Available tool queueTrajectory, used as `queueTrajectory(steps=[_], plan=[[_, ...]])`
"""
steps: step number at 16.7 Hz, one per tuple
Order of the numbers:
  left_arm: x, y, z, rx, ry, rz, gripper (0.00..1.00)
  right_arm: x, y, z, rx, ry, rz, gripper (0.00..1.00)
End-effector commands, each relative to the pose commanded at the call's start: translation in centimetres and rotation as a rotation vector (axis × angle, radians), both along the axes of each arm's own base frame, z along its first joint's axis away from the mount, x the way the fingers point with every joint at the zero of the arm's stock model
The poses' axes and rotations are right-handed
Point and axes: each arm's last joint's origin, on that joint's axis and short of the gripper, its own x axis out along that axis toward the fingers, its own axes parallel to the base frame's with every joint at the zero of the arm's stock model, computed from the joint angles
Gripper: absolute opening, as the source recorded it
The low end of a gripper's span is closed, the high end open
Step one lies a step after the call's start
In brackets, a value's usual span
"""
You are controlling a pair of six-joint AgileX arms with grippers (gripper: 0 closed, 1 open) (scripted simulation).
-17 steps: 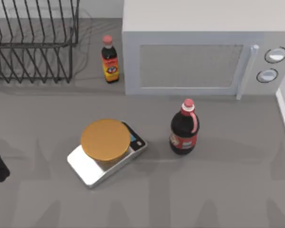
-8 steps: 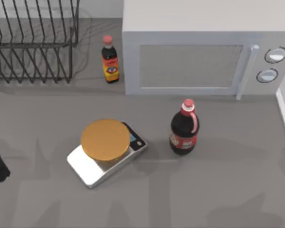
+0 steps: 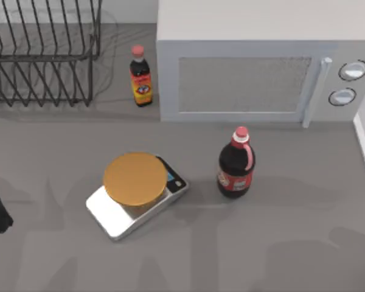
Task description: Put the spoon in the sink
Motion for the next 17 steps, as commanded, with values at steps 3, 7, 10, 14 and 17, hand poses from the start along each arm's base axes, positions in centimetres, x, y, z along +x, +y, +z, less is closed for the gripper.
queueTrajectory(steps=[3,7,10,14,17], plan=[[0.0,0.0,0.0,0.0,0.0,0.0,1.0,0.8,-0.4,-0.1,0.016,0.071,-0.023,1.0],[0.0,0.0,0.0,0.0,0.0,0.0,1.0,0.8,-0.3,-0.1,0.016,0.071,-0.018,1.0],[0.0,0.0,0.0,0.0,0.0,0.0,1.0,0.9,-0.4,-1.1,0.018,0.077,-0.022,1.0],[0.0,0.0,0.0,0.0,0.0,0.0,1.0,1.4,-0.6,-5.0,0.016,0.069,-0.024,1.0],[0.0,0.0,0.0,0.0,0.0,0.0,1.0,1.3,-0.5,-8.2,0.014,0.064,-0.024,1.0]])
